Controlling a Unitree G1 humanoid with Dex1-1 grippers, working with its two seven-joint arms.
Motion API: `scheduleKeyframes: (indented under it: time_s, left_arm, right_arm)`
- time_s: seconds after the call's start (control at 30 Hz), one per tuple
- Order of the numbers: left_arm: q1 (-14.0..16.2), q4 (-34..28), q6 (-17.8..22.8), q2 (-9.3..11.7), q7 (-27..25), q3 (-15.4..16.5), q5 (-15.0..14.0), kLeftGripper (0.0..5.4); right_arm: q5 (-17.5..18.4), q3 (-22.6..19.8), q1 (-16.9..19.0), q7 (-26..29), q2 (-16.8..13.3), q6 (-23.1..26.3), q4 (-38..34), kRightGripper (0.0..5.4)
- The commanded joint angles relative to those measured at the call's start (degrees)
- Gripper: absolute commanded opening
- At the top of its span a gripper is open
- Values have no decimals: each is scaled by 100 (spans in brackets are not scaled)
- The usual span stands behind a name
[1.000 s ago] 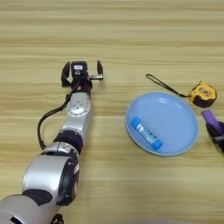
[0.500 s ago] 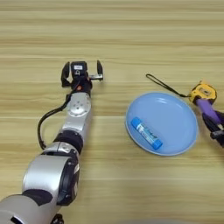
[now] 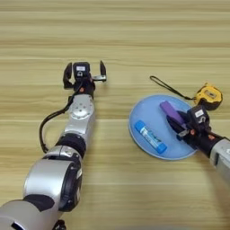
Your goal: Move the objects on the table
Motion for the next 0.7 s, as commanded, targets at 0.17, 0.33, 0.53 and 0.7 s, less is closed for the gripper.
scheduleKeyframes:
  time_s: [0.17,0.33,0.53,0.7]
  left_arm:
    - [36,-70,29,-26,57,-29,70,540]
    - [32,-66,33,-25,54,-26,69,540]
    - [33,-68,34,-29,58,-28,71,540]
    - [32,-66,34,-28,58,-27,71,540]
  right_arm:
    - [-135,143,-193,3,121,-23,305,141]
    - [-188,86,-307,-69,203,-106,491,141]
    - [-243,205,-292,14,230,-250,483,188]
    - [-219,147,-281,11,260,-323,391,237]
